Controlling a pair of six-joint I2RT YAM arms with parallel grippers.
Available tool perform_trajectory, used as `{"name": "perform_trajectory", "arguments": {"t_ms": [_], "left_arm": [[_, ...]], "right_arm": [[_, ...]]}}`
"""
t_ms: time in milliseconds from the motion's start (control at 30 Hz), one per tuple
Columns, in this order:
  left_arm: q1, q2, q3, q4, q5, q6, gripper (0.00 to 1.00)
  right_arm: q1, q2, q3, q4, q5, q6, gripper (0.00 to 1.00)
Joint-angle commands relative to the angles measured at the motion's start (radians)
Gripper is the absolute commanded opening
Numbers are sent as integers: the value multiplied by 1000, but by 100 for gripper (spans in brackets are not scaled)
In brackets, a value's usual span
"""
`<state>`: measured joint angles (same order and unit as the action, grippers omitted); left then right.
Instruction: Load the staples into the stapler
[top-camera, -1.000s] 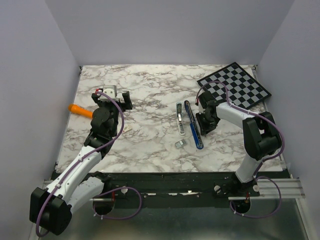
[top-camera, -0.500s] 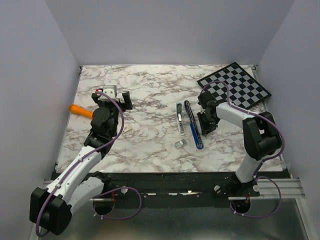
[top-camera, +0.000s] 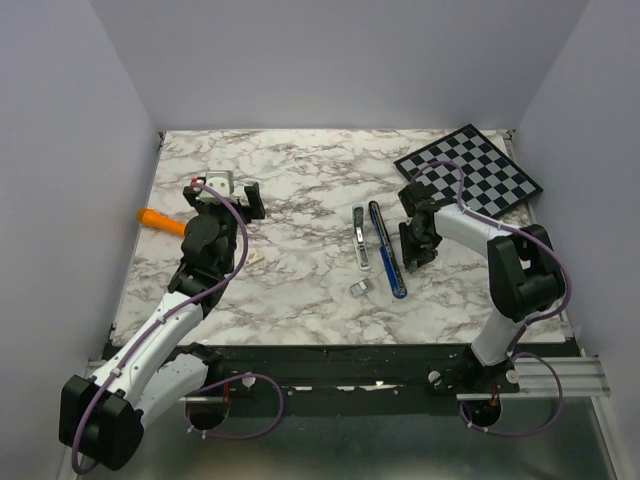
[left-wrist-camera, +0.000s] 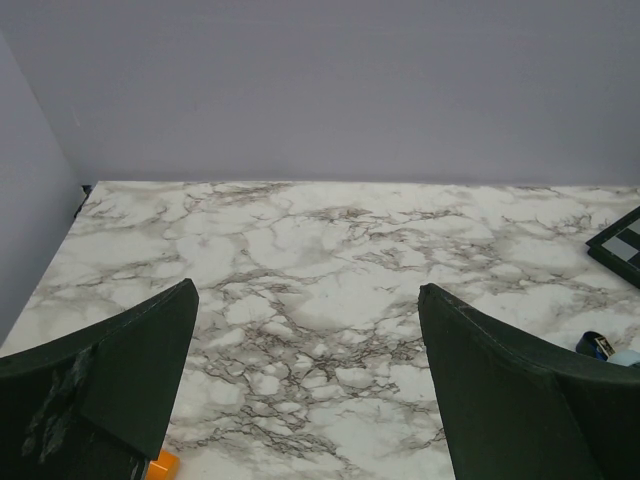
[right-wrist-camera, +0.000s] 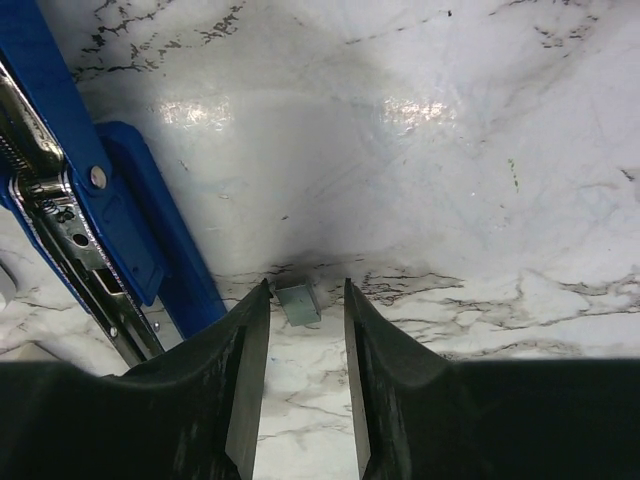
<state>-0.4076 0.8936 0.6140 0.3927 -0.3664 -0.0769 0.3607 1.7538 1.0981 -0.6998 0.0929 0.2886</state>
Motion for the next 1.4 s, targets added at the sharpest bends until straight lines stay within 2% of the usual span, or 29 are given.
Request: {"name": "perform_trajectory", "arguments": {"t_ms": [0,500,933,1167,1367], "left_arm": [[3,-21,0,-5,20,-15,99],[3,-21,0,-8,27,-23,99],[3,-19,0,-6,26,-20,99],[3,-16,1,-6,26,-18,99],[3,-13,1,-6,26,-20,99]], "right_arm": [[-8,-42,-4,-6,5,-23,44],[-8,-10,19,-27,-71,-183,39],[7,50,32,-26,-61,-190,38],[15,59,17,-24,-45,-190,27],[17,-2,-3,-17,-33,-175,23]]}}
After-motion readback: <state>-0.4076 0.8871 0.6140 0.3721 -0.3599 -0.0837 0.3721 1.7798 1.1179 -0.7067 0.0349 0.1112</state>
